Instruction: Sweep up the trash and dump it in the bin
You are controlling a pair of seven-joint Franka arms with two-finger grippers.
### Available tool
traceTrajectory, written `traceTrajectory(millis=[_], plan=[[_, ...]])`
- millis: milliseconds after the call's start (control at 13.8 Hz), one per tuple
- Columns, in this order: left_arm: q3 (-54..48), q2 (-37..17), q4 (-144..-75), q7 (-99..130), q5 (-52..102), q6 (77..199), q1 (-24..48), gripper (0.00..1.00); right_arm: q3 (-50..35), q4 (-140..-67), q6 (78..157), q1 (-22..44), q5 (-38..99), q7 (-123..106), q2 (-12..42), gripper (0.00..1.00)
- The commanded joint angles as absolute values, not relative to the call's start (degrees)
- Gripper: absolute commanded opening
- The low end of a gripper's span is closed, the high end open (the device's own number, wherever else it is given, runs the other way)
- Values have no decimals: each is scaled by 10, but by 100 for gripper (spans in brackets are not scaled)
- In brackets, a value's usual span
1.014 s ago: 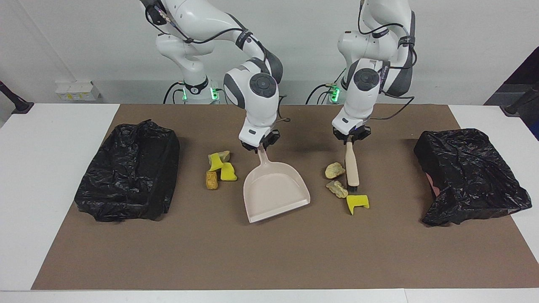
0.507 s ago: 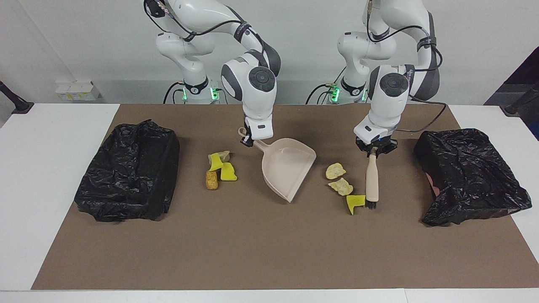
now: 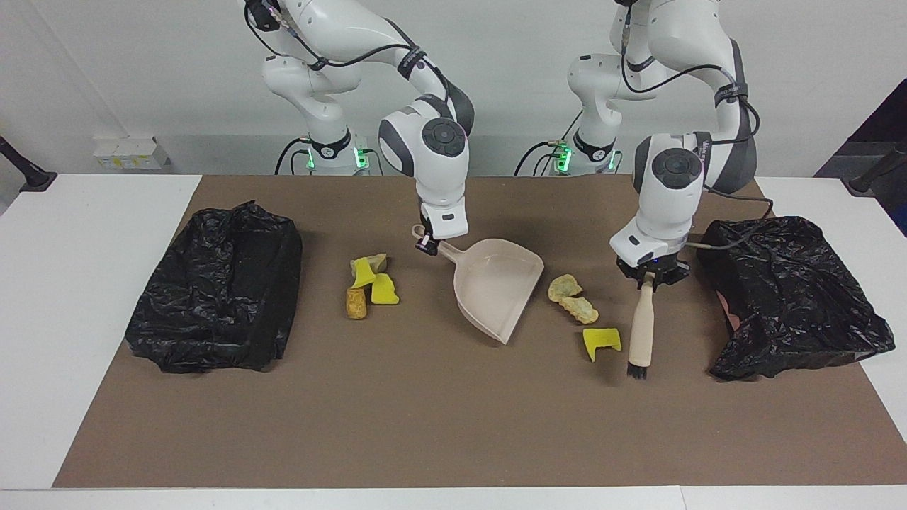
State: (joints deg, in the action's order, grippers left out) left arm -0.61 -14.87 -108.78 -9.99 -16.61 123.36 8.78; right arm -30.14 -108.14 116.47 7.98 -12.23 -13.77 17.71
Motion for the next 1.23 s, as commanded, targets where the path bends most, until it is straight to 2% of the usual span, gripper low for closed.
traceTrajectory(millis=[0, 145, 435, 724, 1159], plan=[[-11, -169, -1076, -107, -197, 1249, 85, 0, -312, -1087, 1163, 71, -144, -133, 175, 0], [-11, -171, -1080, -110, -228, 1259, 84, 0, -316, -1086, 1149, 71, -149, -143, 173, 0], [-16, -130, -1147, -102, -224, 1206, 102, 0, -337, -1094, 1122, 71, -161, -157, 163, 0], [-17, -99, -1184, -55, -172, 1144, 148, 0, -349, -1115, 1126, 71, -161, -152, 149, 0], [-19, -49, -1265, -34, -93, 1151, 228, 0, -349, -1117, 1126, 71, -161, -150, 149, 0]])
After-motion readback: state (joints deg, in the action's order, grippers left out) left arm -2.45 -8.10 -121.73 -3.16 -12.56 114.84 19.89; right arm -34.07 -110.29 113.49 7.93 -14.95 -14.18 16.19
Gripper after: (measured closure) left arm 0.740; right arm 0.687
